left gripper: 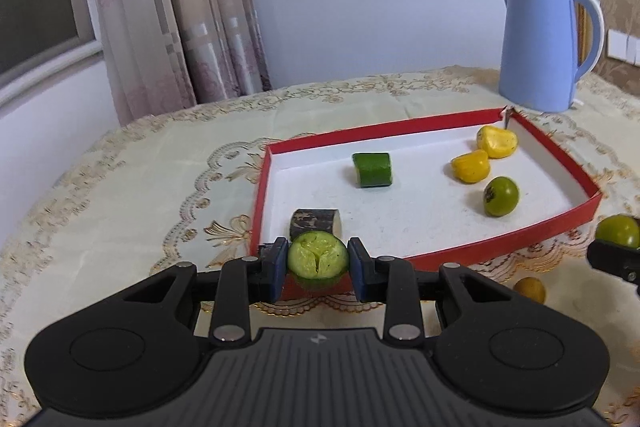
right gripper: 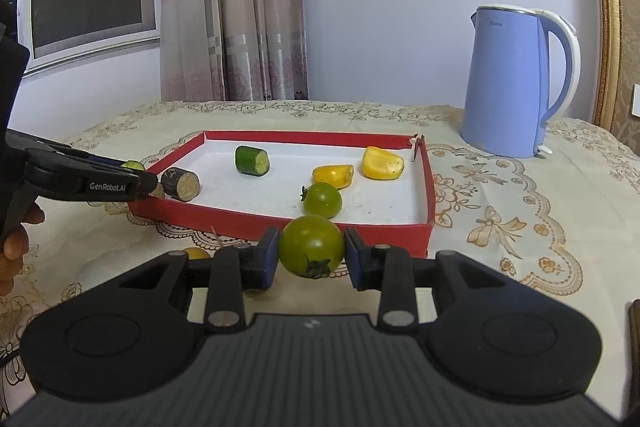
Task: Organize fruits
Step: 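Carry the cucumber piece into the red tray and open the left gripper while the right gripper lifts the tomato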
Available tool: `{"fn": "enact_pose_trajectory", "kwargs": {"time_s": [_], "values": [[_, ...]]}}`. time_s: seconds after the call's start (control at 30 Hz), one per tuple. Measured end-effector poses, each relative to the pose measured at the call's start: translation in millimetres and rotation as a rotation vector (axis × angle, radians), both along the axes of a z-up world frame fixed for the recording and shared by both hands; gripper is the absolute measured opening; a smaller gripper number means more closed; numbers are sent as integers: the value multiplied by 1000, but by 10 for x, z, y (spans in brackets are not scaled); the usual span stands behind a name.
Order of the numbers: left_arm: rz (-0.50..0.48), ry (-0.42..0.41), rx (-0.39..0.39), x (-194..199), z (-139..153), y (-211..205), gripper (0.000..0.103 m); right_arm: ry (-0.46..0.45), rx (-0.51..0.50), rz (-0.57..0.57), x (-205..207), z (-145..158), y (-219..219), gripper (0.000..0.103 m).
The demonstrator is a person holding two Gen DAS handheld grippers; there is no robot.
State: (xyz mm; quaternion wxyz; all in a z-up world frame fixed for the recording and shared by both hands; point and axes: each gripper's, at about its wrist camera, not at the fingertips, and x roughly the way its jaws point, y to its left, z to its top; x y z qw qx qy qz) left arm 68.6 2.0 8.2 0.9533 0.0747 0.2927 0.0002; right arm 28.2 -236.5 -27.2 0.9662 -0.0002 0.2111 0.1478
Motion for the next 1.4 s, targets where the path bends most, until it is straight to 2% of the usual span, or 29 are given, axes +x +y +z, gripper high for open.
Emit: {"fn": "enact_pose_trajectory", "kwargs": {"time_s": [0.13, 0.33, 0.43, 0.6, 0.8, 1.0, 1.1, 1.2, 1.23, 1.3, 1.33, 1.37, 1.4], "values": [[-9, -6, -72, -47, 74, 156, 31, 0, 2, 3, -16, 2, 5, 32], [-35, -87, -137, -171, 252, 325, 31, 0, 12, 10, -26, -1, 8, 32], [-78, -123, -146, -219, 268, 330, 31, -3, 12, 12, -43, 1, 13, 32], [-141, -123, -160, -181, 235, 249, 31, -6, 18, 8, -51, 13, 2, 32], [-195, -112, -99, 184, 222, -62, 31, -5, 18, 0, -59, 15, -9, 32], [-243, -3, -46, 788, 111, -507, 31, -5, 21, -9, -70, 27, -23, 32], [-253, 28, -2, 965, 6, -688, 31, -3, 20, -14, -75, 29, -38, 32], [-240, 71, 10, 1062, -58, -762, 31, 0, 20, -20, -72, 36, -57, 32], [-229, 76, 4, 1074, -62, -756, 34, -1, 20, -22, -75, 41, -60, 32], [-213, 64, -5, 1036, -43, -709, 50, -4, 23, -24, -63, 47, -79, 32], [-203, 40, -2, 985, -13, -671, 67, -4, 25, -25, -53, 48, -87, 32], [-182, 12, 9, 926, 15, -635, 74, -3, 28, -25, -38, 47, -96, 32], [-158, -19, 26, 858, 48, -600, 74, -2, 29, -26, -22, 45, -105, 32]]}}
